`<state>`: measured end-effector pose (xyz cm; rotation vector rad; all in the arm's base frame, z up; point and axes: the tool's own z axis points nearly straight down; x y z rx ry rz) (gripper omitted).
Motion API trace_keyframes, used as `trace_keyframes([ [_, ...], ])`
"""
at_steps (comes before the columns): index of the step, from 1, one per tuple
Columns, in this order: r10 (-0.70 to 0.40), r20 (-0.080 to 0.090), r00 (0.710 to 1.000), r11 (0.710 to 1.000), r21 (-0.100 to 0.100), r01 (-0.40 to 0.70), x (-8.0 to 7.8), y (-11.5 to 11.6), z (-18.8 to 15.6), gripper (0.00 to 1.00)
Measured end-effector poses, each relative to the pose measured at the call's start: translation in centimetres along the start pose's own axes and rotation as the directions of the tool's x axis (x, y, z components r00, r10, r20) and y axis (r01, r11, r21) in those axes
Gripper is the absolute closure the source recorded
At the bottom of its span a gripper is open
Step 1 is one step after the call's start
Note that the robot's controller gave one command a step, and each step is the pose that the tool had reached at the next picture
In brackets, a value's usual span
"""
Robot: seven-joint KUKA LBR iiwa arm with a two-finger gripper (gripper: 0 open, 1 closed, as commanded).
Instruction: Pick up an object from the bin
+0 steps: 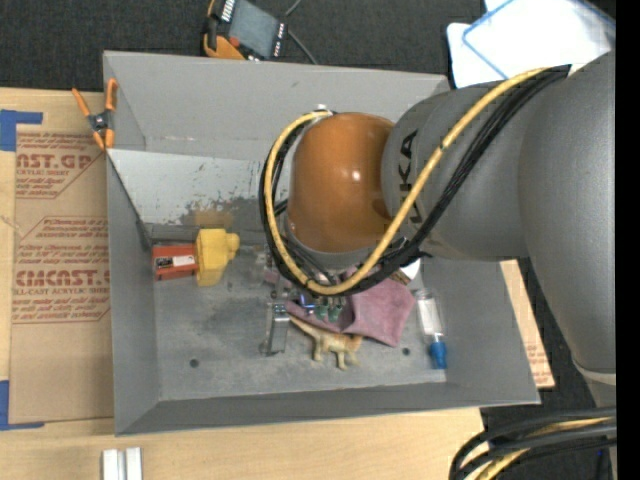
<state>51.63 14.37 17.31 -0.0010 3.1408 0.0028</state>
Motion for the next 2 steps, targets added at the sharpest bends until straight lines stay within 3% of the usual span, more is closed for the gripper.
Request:
trace_keyframes([
  [1, 0.000, 0.000, 1.000, 1.000, 0.000, 0.000, 0.0, 0.0, 0.0, 0.00],
  [2, -0.005, -0.005, 1.000, 1.000, 0.000, 0.005, -1.3, 2.1, 7.8, 0.00],
])
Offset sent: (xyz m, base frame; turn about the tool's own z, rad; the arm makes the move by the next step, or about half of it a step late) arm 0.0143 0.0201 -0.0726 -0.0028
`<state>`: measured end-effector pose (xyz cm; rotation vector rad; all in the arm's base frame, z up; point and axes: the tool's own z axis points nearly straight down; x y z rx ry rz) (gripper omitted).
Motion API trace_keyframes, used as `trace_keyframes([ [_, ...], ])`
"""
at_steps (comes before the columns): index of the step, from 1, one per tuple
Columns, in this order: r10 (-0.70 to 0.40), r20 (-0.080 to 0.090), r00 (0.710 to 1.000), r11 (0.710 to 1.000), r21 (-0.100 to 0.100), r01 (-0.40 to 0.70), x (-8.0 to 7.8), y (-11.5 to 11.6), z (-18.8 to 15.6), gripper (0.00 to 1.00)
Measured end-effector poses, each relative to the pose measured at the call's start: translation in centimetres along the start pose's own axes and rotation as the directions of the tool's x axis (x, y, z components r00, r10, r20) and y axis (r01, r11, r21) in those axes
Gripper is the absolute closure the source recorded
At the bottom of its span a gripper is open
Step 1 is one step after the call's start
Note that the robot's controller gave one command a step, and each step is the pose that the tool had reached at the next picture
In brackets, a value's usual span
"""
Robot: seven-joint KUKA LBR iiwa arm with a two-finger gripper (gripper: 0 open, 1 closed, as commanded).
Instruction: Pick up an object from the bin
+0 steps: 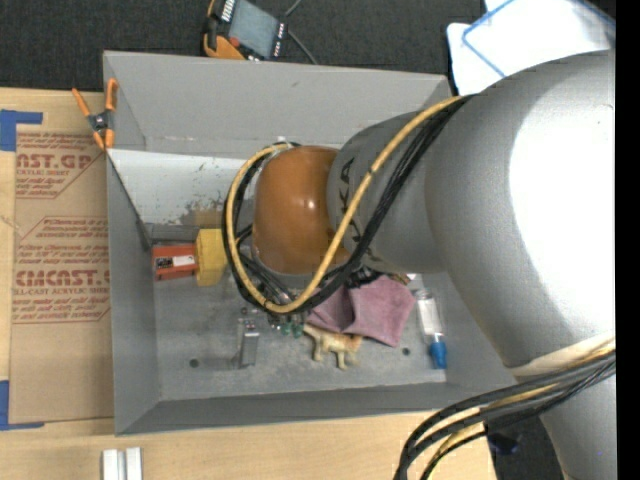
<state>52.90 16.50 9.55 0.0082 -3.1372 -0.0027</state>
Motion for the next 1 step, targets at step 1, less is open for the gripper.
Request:
trace_keyframes([
  [1, -0.208, 0.013, 0.978, 0.978, 0.001, 0.208, 4.31, -4.13, -0.34, 0.00],
])
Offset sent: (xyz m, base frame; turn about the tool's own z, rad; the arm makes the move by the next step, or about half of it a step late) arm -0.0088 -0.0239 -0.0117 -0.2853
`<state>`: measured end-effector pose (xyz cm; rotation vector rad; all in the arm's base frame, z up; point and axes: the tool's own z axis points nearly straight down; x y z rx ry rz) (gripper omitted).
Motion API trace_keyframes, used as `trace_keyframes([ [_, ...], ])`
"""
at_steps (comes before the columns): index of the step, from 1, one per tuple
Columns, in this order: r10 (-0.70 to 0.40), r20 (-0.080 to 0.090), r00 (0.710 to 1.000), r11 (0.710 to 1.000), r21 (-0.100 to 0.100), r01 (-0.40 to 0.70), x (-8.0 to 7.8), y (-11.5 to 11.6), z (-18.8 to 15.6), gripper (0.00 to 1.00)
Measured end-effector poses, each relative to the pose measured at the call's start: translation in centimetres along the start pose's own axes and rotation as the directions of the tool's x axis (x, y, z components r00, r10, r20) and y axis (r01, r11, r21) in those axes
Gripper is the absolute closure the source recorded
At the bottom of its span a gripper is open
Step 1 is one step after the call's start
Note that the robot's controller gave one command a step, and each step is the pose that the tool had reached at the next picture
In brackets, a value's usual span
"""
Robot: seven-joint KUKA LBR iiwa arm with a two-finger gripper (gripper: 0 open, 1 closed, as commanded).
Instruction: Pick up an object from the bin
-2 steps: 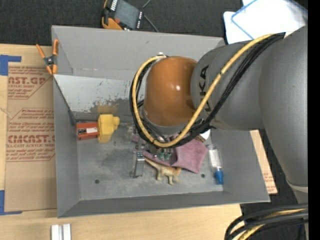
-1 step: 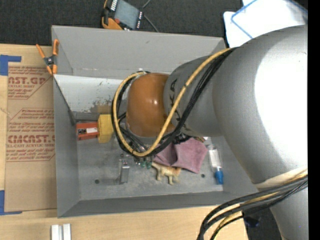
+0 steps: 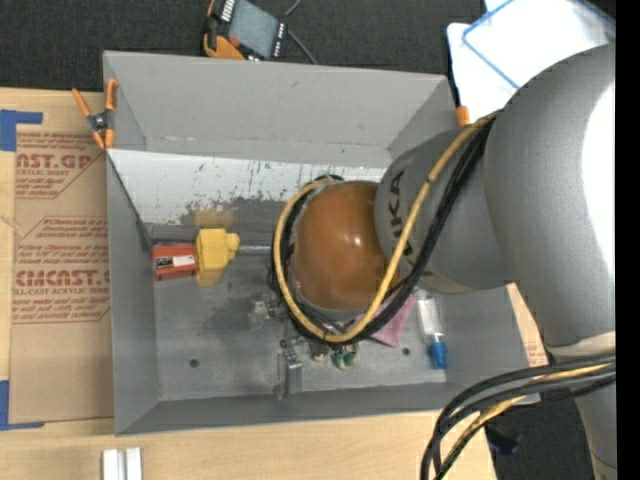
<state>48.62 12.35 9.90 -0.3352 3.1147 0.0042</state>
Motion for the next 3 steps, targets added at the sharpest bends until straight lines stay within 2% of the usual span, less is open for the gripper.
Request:
trace_keyframes([
  [1, -0.077, -0.001, 0.997, 0.997, -0.002, 0.077, -3.9, 1.0, 1.6, 0.00],
  [2, -0.242, 0.001, 0.970, 0.970, 0.000, 0.242, -0.4, -1.4, 2.8, 0.00],
  [3, -0.367, 0.000, 0.930, 0.930, -0.005, 0.367, -2.3, -0.7, 2.9, 0.00],
])
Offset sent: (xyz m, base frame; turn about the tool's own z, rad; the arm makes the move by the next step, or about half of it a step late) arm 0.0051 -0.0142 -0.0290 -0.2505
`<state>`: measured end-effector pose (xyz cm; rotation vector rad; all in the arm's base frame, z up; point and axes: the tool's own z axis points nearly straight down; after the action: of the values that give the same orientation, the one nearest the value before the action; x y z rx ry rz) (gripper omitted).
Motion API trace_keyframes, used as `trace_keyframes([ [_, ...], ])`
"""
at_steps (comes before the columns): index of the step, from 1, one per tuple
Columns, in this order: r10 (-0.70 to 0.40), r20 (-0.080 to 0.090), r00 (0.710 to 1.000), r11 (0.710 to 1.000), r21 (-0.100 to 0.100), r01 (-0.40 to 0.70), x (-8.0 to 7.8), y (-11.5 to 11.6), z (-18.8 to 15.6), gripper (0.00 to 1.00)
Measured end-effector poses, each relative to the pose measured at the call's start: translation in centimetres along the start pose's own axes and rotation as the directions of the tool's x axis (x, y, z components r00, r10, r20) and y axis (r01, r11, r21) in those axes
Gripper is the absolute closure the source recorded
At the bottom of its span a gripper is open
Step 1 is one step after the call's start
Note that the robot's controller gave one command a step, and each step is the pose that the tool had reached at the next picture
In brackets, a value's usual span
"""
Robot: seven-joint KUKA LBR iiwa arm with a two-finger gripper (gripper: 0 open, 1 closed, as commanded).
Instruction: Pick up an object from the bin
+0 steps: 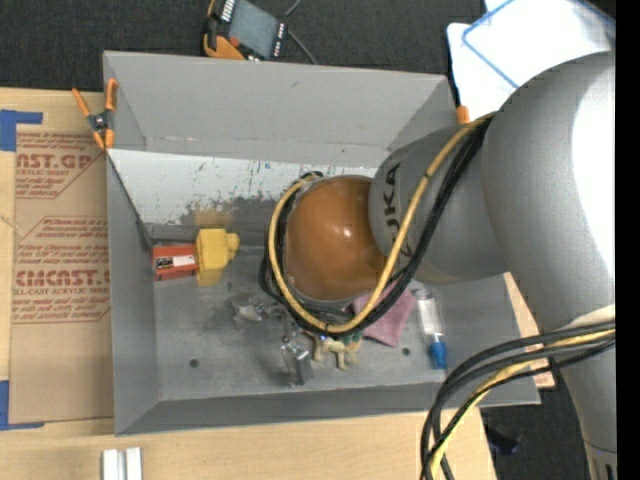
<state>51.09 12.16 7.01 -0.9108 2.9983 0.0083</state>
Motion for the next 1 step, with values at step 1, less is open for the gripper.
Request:
trace_keyframes([
  [1, 0.097, 0.002, 0.995, 0.995, 0.003, -0.097, 2.18, 1.43, -5.32, 0.00],
])
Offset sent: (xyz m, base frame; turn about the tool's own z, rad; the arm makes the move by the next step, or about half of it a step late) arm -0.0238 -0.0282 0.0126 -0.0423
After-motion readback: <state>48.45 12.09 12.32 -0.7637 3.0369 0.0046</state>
